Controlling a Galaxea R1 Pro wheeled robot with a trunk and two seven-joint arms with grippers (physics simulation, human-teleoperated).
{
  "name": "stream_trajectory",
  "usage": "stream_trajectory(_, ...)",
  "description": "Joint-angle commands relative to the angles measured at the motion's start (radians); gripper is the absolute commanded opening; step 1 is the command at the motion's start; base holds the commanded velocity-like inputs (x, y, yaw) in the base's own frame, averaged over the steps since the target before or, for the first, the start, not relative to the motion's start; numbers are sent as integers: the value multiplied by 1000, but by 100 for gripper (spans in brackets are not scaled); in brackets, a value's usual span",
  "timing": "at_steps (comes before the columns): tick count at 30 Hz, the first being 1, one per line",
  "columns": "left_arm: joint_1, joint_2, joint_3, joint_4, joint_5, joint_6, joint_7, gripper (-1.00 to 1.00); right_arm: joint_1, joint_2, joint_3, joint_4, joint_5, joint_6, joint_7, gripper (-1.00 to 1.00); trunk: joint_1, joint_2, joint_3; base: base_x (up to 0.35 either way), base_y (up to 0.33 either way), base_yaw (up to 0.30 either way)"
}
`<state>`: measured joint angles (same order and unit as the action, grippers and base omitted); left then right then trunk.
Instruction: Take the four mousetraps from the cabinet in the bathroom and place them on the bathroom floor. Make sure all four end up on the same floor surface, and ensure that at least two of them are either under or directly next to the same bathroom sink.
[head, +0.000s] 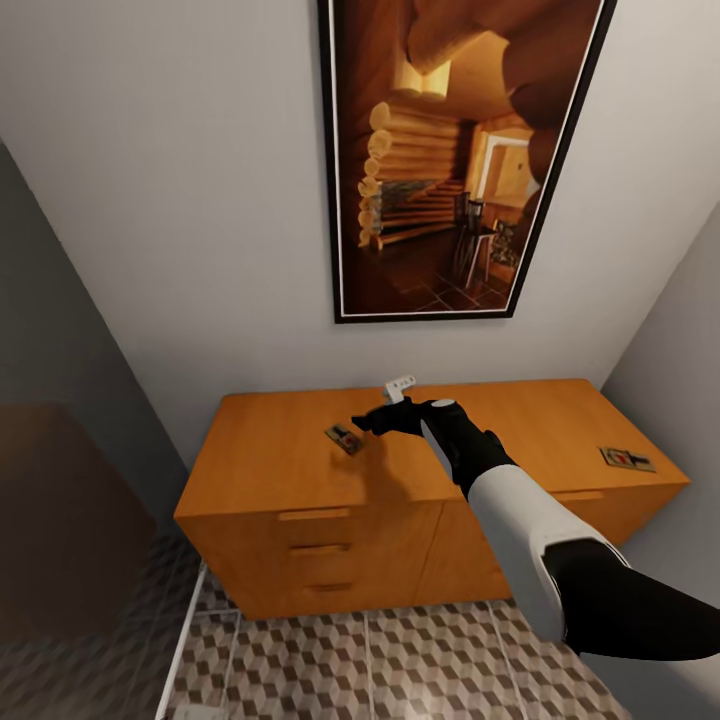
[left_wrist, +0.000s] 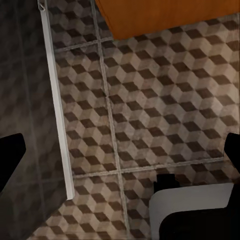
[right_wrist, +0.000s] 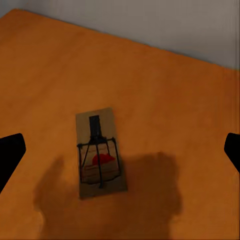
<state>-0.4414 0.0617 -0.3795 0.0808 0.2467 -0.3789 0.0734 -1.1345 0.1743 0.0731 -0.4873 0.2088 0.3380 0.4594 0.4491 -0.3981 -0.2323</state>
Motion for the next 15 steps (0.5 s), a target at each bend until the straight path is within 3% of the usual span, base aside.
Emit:
stream_trajectory(1, 3, 1, -9, 4, 6, 4, 1, 100, -1, 0, -1, -1, 10, -3, 5, 100, 1, -2, -2, 156, 0, 0)
stream_trajectory(15, 54, 19, -9, 4, 6, 38, -3, 100, -1, 0, -1, 37, 11, -61, 4, 100, 1, -2, -2, 35, 0, 0)
